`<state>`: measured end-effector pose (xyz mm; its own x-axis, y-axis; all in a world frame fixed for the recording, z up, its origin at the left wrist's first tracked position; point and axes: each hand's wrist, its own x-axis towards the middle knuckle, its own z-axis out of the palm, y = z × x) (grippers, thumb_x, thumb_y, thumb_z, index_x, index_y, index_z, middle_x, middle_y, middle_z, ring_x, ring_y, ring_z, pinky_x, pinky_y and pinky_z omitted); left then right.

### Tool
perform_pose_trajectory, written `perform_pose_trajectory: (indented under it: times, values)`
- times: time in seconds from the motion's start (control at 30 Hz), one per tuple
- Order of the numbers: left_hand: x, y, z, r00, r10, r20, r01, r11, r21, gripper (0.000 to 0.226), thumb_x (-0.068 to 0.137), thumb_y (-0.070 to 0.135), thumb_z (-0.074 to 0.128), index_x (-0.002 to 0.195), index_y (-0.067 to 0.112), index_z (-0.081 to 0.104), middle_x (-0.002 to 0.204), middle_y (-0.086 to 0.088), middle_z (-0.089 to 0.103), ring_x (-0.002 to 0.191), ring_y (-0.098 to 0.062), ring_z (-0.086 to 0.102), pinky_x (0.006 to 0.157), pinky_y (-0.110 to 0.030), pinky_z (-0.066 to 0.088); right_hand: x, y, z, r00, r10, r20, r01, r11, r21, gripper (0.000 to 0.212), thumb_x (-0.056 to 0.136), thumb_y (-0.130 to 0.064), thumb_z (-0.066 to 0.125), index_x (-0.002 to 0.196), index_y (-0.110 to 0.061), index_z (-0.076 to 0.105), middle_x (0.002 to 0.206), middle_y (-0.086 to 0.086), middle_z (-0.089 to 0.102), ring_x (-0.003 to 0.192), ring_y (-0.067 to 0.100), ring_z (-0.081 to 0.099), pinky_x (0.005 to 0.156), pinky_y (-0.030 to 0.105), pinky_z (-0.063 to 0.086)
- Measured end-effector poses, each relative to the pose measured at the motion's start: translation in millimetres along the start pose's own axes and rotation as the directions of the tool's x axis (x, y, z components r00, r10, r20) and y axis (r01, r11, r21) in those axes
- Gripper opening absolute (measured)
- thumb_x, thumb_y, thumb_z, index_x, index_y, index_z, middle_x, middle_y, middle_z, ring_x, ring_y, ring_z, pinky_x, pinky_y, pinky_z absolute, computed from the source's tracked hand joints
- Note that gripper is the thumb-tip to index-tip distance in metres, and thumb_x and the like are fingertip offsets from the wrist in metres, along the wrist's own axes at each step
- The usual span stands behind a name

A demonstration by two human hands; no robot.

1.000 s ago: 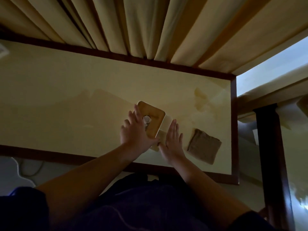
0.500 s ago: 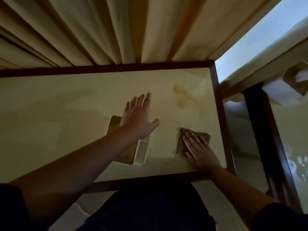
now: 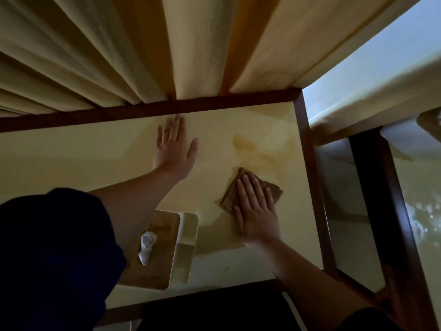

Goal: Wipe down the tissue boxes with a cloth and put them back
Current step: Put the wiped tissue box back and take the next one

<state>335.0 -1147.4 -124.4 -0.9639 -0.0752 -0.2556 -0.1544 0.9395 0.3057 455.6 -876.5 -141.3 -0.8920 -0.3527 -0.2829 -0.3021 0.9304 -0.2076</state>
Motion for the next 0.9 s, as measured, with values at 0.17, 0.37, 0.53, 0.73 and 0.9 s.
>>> perform_pose_trajectory:
  times: [0.17,0.37,0.53,0.73,0.9]
  values:
    - [-1.1,-11.0,13.8,0.999,0.013,-0.047,-0.011,1.000,0.028,0.076,0.105,0.054,0.021,0.166,0.011,0.005,0.174,-0.007,0.006,0.161,-0.026,0.001,0.129,-0.050,0.000,59.7,-11.8,-12.3,1.000,-0.016,-0.021,0.016,1.000,0.021,0.069,0.110,-0.045,0.025,0.170,-0.022,-0.001,0.177,-0.005,-0.007,0.163,0.017,-0.012,0.132,0.045,-0.001]
    - [1.5,-13.3,22.3,0.994,0.022,-0.103,-0.018,0.999,0.045,0.075,0.105,0.053,0.025,0.166,0.012,0.009,0.174,-0.004,0.010,0.161,-0.024,0.003,0.130,-0.050,0.002,139.3,-31.5,-29.2,0.998,-0.004,-0.066,0.006,0.999,0.040,0.069,0.109,-0.047,0.022,0.170,-0.022,0.001,0.178,-0.004,-0.004,0.163,0.017,-0.008,0.132,0.045,-0.001]
    - [2.1,-18.9,27.6,0.986,0.037,-0.160,-0.037,0.999,0.003,0.076,0.106,0.052,0.024,0.165,0.007,0.009,0.173,-0.011,0.010,0.160,-0.026,0.010,0.130,-0.050,0.006,202.8,-59.5,-40.5,0.993,-0.021,-0.118,0.028,0.998,0.055,0.070,0.106,-0.046,0.027,0.169,-0.020,0.013,0.177,-0.002,0.009,0.164,0.019,0.006,0.132,0.046,0.005]
    - [2.4,-23.5,32.4,0.980,0.055,-0.189,-0.051,0.998,0.026,0.074,0.105,0.048,0.023,0.164,0.004,0.016,0.172,-0.012,0.014,0.160,-0.024,0.008,0.130,-0.046,0.003,213.8,-60.2,-40.9,0.982,-0.090,-0.163,0.100,0.993,0.057,0.067,0.108,-0.047,0.030,0.169,-0.022,0.019,0.176,-0.003,0.017,0.163,0.019,0.012,0.131,0.045,0.010]
    - [4.2,-22.6,31.8,0.978,0.052,-0.204,-0.049,0.999,0.020,0.076,0.104,0.050,0.024,0.165,0.006,0.013,0.173,-0.010,0.013,0.160,-0.024,0.007,0.130,-0.044,0.000,207.0,-20.3,-52.0,0.990,0.046,-0.135,-0.032,0.994,0.105,0.069,0.108,-0.048,0.029,0.170,-0.026,0.009,0.177,-0.007,0.004,0.164,0.017,0.001,0.130,0.042,-0.001]
